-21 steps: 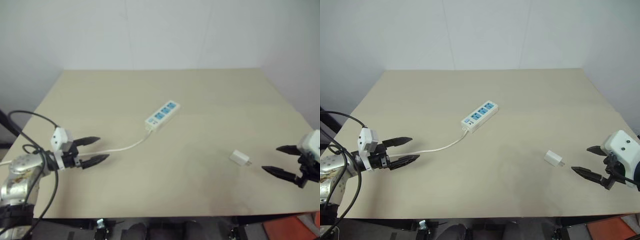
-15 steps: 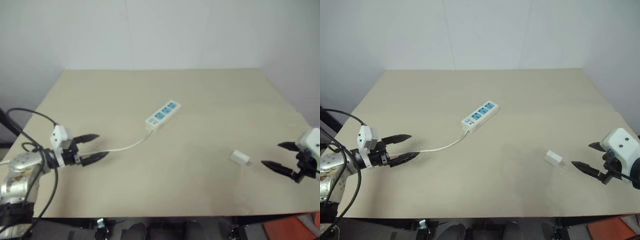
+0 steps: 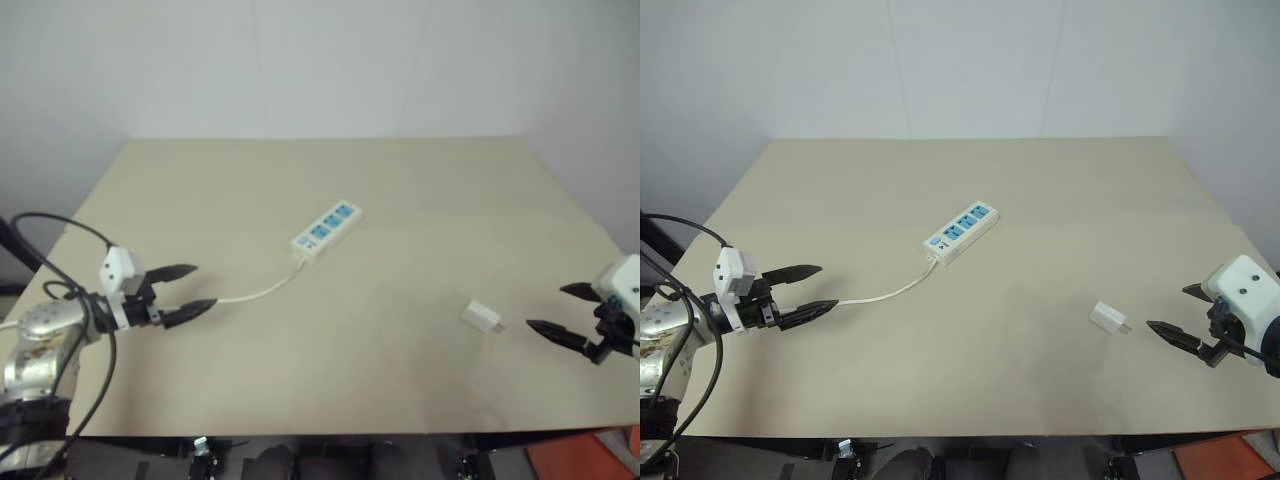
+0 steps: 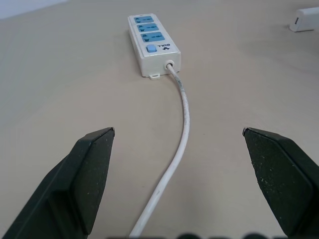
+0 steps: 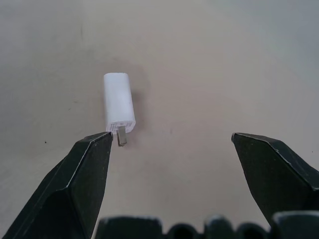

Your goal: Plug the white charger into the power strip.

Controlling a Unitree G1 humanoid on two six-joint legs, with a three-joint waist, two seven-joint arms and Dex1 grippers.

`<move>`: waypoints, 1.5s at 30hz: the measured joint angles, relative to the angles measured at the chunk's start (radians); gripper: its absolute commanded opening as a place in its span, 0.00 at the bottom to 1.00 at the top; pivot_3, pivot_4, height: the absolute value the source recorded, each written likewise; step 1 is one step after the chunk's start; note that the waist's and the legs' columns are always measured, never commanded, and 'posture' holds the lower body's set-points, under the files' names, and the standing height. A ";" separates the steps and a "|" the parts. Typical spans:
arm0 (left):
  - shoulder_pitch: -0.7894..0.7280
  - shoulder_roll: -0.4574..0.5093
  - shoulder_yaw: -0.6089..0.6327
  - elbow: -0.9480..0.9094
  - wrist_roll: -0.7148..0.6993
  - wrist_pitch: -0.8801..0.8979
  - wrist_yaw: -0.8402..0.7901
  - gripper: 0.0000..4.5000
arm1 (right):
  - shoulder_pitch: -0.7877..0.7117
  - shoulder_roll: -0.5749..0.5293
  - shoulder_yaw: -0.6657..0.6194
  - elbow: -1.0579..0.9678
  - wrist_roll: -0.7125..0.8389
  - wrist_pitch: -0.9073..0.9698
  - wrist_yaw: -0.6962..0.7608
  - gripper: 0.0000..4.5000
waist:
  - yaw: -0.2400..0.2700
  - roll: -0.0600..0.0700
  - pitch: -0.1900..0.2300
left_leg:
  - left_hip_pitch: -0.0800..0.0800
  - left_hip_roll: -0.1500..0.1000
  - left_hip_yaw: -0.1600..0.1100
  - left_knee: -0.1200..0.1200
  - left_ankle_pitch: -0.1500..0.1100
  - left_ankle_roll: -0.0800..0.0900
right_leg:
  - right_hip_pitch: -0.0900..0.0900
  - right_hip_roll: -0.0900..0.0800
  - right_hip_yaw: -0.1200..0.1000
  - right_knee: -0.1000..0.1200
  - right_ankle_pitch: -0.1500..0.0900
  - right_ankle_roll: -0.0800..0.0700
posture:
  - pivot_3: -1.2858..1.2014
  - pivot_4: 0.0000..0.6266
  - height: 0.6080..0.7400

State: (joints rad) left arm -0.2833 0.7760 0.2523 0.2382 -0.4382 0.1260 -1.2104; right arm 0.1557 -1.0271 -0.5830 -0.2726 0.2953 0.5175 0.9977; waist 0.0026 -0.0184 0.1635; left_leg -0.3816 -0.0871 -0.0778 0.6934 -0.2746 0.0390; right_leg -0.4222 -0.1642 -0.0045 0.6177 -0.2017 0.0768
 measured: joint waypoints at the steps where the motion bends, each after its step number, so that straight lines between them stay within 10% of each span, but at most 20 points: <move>1: -0.017 -0.010 -0.005 0.013 0.010 -0.015 0.012 1.00 | -0.006 0.000 0.010 -0.001 0.000 0.000 -0.001 1.00 | 0.001 0.000 0.000 | 0.000 0.000 0.000 0.000 0.000 0.000 | 0.000 0.000 0.000 0.000 0.000 0.000 | 0.52 0.24 1.00; 23: -0.581 -0.526 -0.110 0.903 0.241 -0.492 0.307 1.00 | -0.467 0.248 0.510 -0.296 -0.048 0.185 -0.362 1.00 | 0.011 -0.006 0.003 | -0.009 -0.003 -0.001 0.004 0.004 -0.006 | -0.002 -0.001 -0.004 -0.005 0.003 0.002 | 0.52 0.24 1.00; 45: -0.649 -0.671 -0.133 1.005 0.357 -0.535 0.551 1.00 | -0.462 0.283 0.543 -0.328 -0.075 0.250 -0.456 1.00 | 0.009 -0.006 0.003 | -0.008 -0.005 -0.001 0.005 0.004 -0.006 | -0.002 0.000 -0.004 -0.005 0.004 0.003 | 0.52 0.24 1.00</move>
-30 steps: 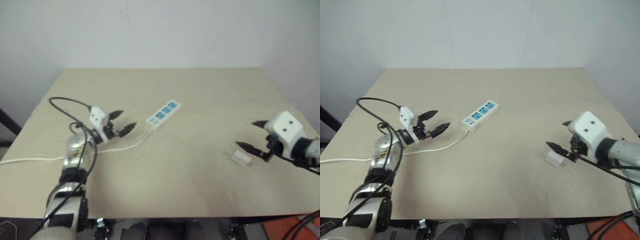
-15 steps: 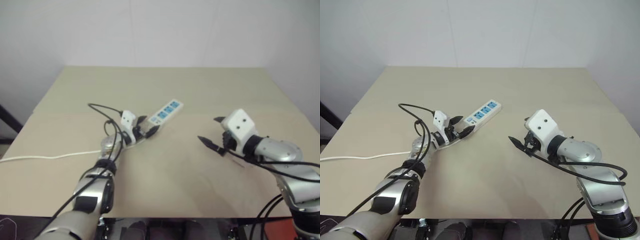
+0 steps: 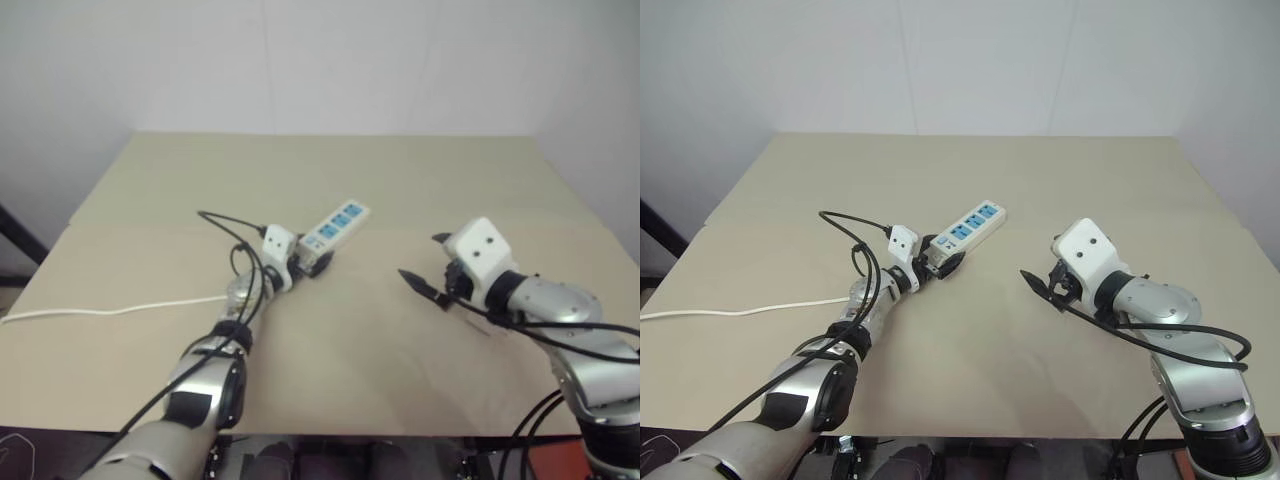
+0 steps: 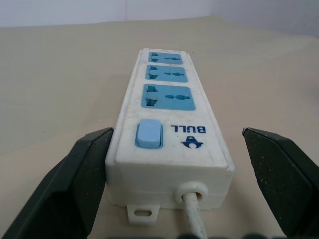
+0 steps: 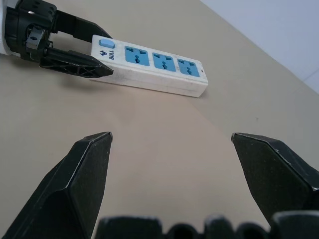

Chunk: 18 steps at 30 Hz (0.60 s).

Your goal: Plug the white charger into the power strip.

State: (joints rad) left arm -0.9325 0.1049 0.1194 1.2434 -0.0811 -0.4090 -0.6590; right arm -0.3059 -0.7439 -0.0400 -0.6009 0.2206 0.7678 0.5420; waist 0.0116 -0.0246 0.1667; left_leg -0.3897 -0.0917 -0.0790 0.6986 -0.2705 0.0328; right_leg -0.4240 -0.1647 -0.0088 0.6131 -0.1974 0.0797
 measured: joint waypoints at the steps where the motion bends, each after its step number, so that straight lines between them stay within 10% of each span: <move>1: -0.003 0.000 -0.002 0.004 0.003 0.000 0.005 1.00 | 0.001 0.000 0.000 0.000 -0.001 0.000 -0.001 1.00 | 0.000 0.000 0.000 | 0.000 0.000 0.000 0.000 0.000 0.000 | 0.000 0.000 0.000 0.000 0.000 0.000 | 0.52 0.24 1.00; 6: -0.008 0.000 -0.007 0.011 0.015 0.001 0.021 1.00 | 0.005 0.001 0.000 0.000 -0.002 0.000 -0.005 1.00 | 0.000 0.000 0.000 | 0.000 0.000 0.000 0.000 0.000 0.000 | 0.000 0.000 0.000 0.000 0.000 0.000 | 0.52 0.24 1.00; 11: -0.017 0.004 -0.018 0.013 0.040 0.018 0.046 0.73 | 0.010 0.008 0.003 0.001 -0.010 0.000 -0.017 1.00 | 0.000 0.000 0.000 | 0.001 0.000 0.000 0.000 0.000 0.000 | 0.001 0.000 0.000 0.000 0.000 0.000 | 0.52 0.24 1.00; 18: -0.026 0.003 -0.029 0.013 0.053 0.045 0.061 0.72 | 0.010 0.011 0.009 0.002 -0.012 0.000 -0.021 1.00 | 0.001 0.000 -0.001 | 0.002 0.000 0.000 0.000 0.000 0.001 | 0.002 0.000 0.000 0.001 0.000 0.000 | 0.52 0.24 1.00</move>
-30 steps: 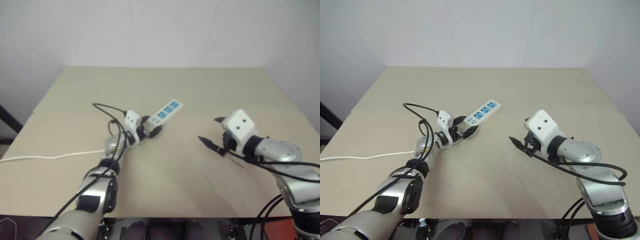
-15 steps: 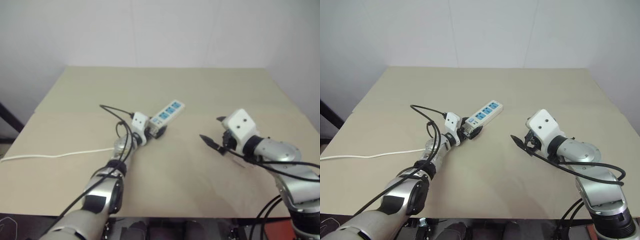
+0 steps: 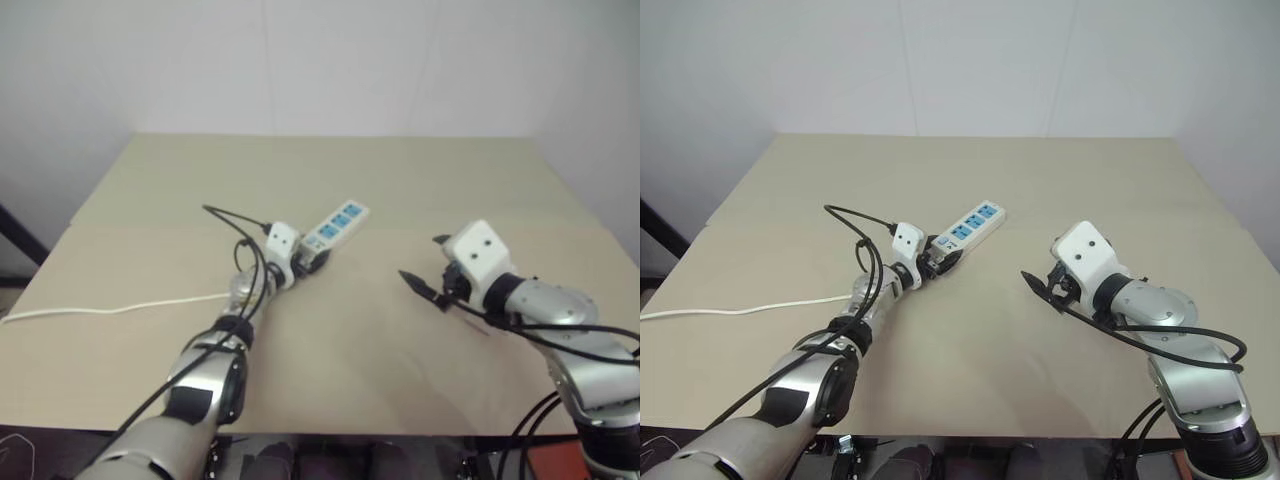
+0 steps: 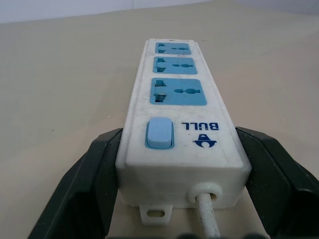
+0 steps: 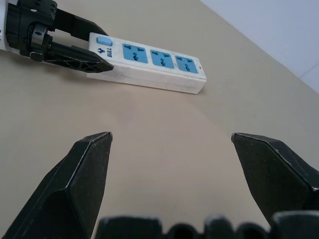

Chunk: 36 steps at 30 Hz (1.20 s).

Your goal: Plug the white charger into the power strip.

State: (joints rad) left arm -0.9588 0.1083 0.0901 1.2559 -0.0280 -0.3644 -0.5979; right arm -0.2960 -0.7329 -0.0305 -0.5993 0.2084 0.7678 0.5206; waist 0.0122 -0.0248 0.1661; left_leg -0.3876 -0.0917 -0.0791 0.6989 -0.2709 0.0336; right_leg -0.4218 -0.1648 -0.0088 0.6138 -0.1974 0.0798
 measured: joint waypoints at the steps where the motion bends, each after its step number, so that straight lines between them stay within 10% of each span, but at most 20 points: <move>1: 0.000 0.001 0.001 0.000 -0.001 0.000 -0.007 0.72 | 0.000 0.000 0.000 0.000 0.000 0.000 0.000 1.00 | 0.000 0.000 0.000 | 0.000 0.000 0.000 0.000 0.000 0.000 | 0.000 0.000 0.000 0.000 0.000 0.000 | 0.52 0.24 1.00; 20: 0.314 0.201 -0.057 -0.435 -0.184 0.039 -0.883 0.72 | 0.016 -0.062 -0.018 0.010 -0.012 -0.018 0.028 1.00 | -0.025 0.001 0.000 | -0.001 0.002 0.000 -0.001 -0.003 0.006 | -0.002 0.001 0.001 0.000 0.001 -0.001 | 0.52 0.24 1.00; 26: 0.362 0.248 -0.101 -0.541 -0.194 0.080 -0.928 0.72 | -0.086 -0.212 -0.005 0.048 0.031 0.159 0.135 1.00 | -0.023 0.001 0.000 | -0.001 0.003 0.000 -0.001 -0.003 0.006 | -0.003 0.001 0.001 -0.001 0.001 -0.002 | 0.52 0.24 1.00; 36: 0.374 0.265 -0.150 -0.611 -0.193 0.103 -0.910 0.72 | -0.546 -0.490 0.382 0.203 0.102 0.383 0.556 1.00 | -0.022 0.002 0.000 | -0.002 0.004 0.000 -0.001 -0.004 0.007 | -0.003 0.001 0.000 -0.003 0.001 -0.001 | 0.52 0.24 1.00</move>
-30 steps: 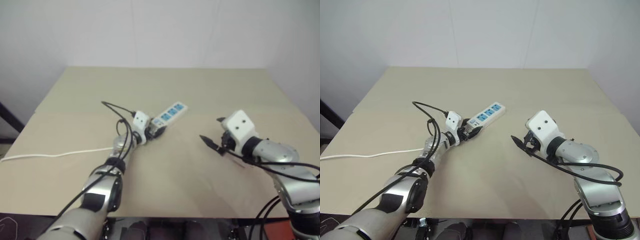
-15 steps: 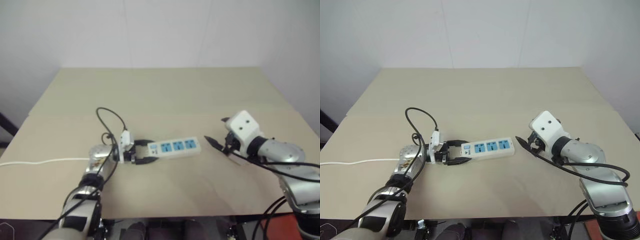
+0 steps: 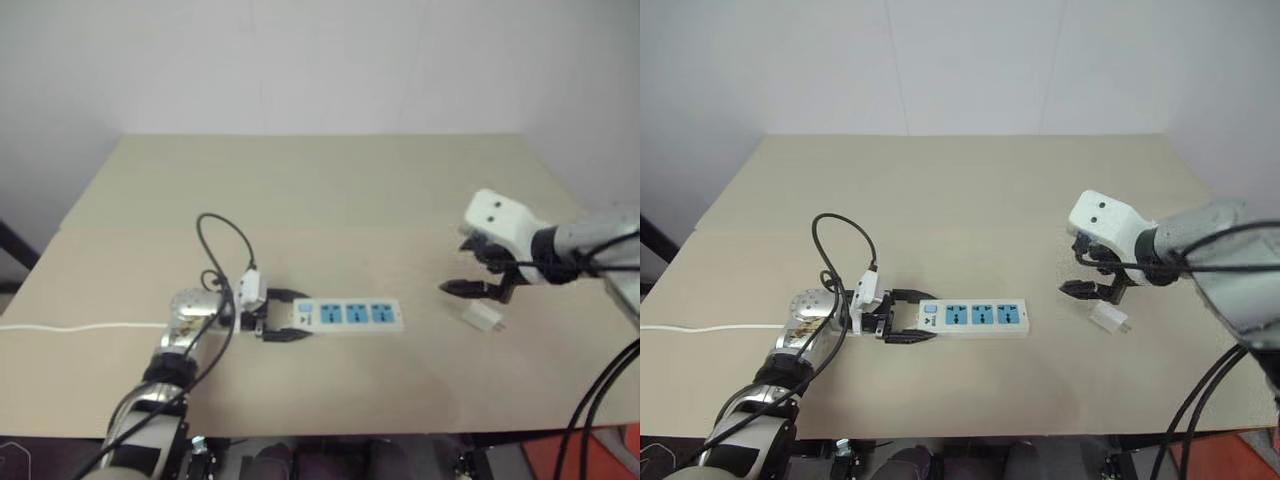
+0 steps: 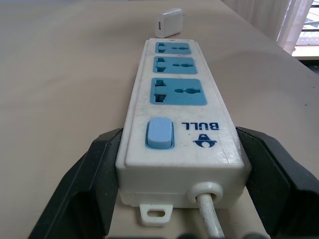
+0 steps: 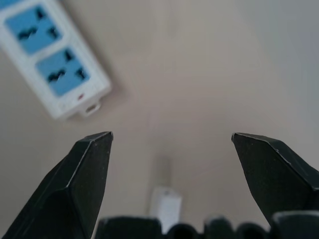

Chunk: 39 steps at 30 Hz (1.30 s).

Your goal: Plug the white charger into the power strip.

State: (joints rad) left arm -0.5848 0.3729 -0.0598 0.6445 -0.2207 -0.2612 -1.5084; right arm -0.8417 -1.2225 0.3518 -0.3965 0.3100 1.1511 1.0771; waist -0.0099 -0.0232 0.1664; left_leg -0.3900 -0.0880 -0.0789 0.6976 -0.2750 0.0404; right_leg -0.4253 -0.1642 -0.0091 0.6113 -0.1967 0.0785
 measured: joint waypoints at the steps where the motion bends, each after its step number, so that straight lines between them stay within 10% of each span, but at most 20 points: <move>1: 0.000 0.001 -0.002 0.000 -0.002 0.002 0.001 0.72 | -0.028 -0.004 0.055 0.015 -0.021 0.002 0.029 1.00 | 0.000 0.000 0.000 | 0.000 0.000 0.000 0.000 0.000 0.000 | 0.000 0.000 0.000 0.000 0.000 0.000 | 0.52 0.24 1.00; 10: 0.020 0.013 -0.020 -0.036 -0.018 0.049 0.006 0.72 | -0.154 0.136 0.383 0.256 -0.237 -0.006 0.097 1.00 | -0.003 0.000 0.000 | -0.003 -0.001 0.001 0.000 0.004 -0.008 | -0.005 -0.001 0.001 0.002 0.000 0.000 | 0.52 0.24 1.00; 39: 0.052 0.029 -0.040 -0.104 -0.032 0.085 0.029 0.72 | -0.157 0.213 0.419 0.542 -0.386 -0.028 0.185 1.00 | -0.001 0.000 0.000 | -0.012 -0.002 0.001 0.005 0.005 -0.009 | -0.014 -0.001 0.001 0.007 0.000 0.000 | 0.52 0.24 1.00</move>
State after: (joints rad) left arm -0.5323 0.4016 -0.1001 0.5405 -0.2526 -0.1764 -1.4794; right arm -0.9985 -1.0096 0.7711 0.1457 -0.0763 1.1230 1.2624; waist -0.0108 -0.0228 0.1661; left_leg -0.4016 -0.0895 -0.0783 0.7022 -0.2698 0.0315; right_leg -0.4389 -0.1654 -0.0078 0.6180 -0.1963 0.0782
